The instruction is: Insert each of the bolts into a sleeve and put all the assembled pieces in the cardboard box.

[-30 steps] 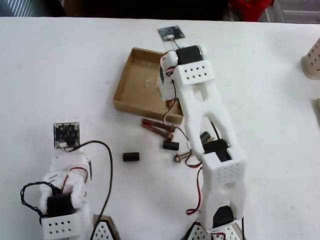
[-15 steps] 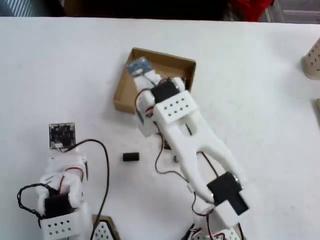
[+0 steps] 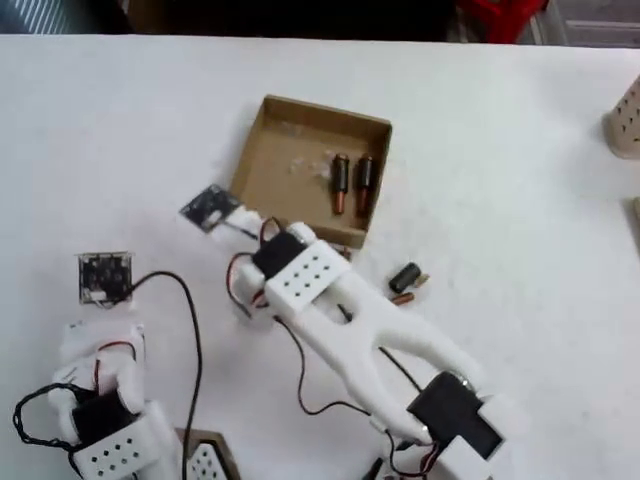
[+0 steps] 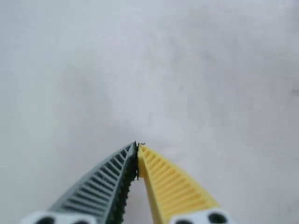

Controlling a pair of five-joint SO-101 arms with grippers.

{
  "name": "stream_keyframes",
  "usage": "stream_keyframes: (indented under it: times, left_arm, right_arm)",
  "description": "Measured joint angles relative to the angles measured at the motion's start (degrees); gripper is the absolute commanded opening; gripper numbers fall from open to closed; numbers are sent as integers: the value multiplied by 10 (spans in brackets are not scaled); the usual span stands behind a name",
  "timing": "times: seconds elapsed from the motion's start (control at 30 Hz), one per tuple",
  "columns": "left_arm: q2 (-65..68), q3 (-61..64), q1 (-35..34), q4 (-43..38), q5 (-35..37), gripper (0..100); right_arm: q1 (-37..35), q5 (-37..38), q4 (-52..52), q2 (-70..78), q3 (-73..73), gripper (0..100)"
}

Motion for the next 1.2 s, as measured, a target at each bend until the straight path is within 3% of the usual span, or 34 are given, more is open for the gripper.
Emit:
stream_keyframes:
  times: [0.13, 0.43, 0.9, 1.07, 1.2]
  left_arm:
    - [0, 0, -2, 0, -25, 27]
    - [0, 0, -2, 0, -28, 27]
    - [0, 0, -2, 0, -29, 27]
    - [0, 0, -2, 0, -29, 27]
    - [0, 0, -2, 0, -29, 27]
  right_arm:
    - [-16, 106, -42, 0, 33, 145]
    - [-21, 240, -136, 0, 120, 145]
    - [-21, 269, -303, 11, 201, 142]
    - [-21, 269, -271, 60, 160, 134]
    - [-21, 269, -249, 84, 128, 29]
